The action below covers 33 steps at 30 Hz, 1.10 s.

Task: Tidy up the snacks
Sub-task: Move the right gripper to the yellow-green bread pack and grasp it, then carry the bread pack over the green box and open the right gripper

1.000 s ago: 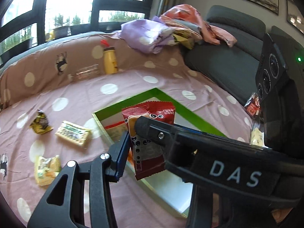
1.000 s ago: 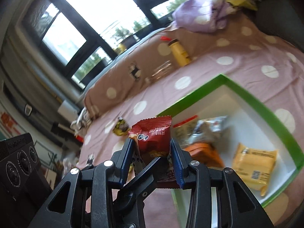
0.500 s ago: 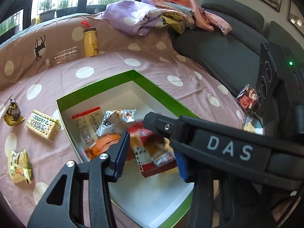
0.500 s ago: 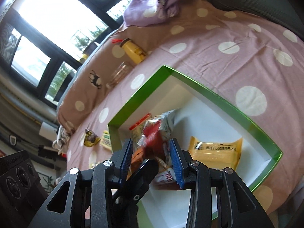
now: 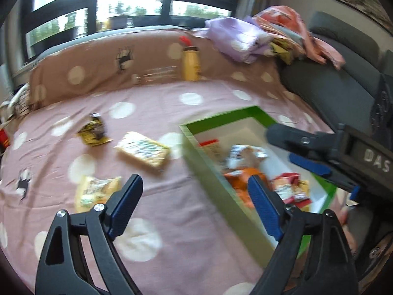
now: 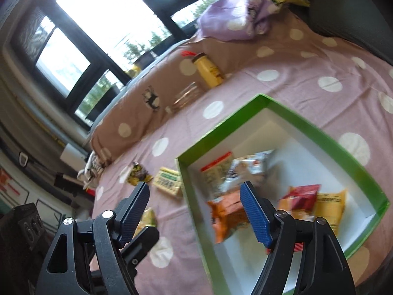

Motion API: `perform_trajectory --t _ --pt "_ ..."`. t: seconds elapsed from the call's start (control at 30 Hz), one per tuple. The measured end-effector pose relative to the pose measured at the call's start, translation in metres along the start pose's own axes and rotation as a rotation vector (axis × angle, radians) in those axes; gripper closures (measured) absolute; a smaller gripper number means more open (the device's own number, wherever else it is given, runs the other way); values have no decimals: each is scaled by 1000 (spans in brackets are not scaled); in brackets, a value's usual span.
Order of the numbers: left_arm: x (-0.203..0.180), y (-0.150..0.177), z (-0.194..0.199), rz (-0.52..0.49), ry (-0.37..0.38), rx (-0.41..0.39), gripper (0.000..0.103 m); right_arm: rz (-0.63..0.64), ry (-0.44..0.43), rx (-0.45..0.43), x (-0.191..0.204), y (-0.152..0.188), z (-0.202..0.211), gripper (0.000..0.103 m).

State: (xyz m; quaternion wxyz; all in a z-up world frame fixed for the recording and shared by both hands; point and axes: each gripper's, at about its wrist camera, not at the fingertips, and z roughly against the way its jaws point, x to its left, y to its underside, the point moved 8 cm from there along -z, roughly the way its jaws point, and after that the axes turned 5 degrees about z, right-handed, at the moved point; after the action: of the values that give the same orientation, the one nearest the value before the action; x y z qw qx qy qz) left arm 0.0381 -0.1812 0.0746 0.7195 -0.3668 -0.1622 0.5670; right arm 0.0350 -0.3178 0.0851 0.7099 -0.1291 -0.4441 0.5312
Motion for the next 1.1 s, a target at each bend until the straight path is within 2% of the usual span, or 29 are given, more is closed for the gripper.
perform_trajectory --t 0.13,0.23,0.3,0.4,0.53,0.63,0.7,0.8,0.87,0.9,0.97,1.1 --pt "64 7 6 47 -150 0 15 66 -50 15 36 8 -15 24" --pt "104 14 3 111 -208 12 15 102 -103 55 63 18 -34 22" --pt "130 21 -5 196 -198 37 15 126 -128 109 79 29 -54 22" --pt "161 36 -27 290 -166 125 15 144 -133 209 95 49 -87 22" --pt "178 44 -44 327 -126 173 15 154 -143 338 111 65 -127 22" --pt "184 45 -56 356 -111 203 15 129 -186 416 123 71 -156 22" --pt "182 48 -61 376 -69 223 16 121 -181 472 126 79 -176 22" --pt "177 53 -71 417 5 266 20 179 -142 507 129 91 -196 25" --pt "173 51 -73 391 4 251 23 202 -126 529 129 101 -206 31" --pt "171 50 -73 379 6 250 30 205 -117 534 128 104 -209 33" --pt "172 51 -74 388 0 255 33 226 -103 530 126 108 -213 43" --pt "169 53 -73 364 -4 257 42 249 -107 509 127 109 -210 51"
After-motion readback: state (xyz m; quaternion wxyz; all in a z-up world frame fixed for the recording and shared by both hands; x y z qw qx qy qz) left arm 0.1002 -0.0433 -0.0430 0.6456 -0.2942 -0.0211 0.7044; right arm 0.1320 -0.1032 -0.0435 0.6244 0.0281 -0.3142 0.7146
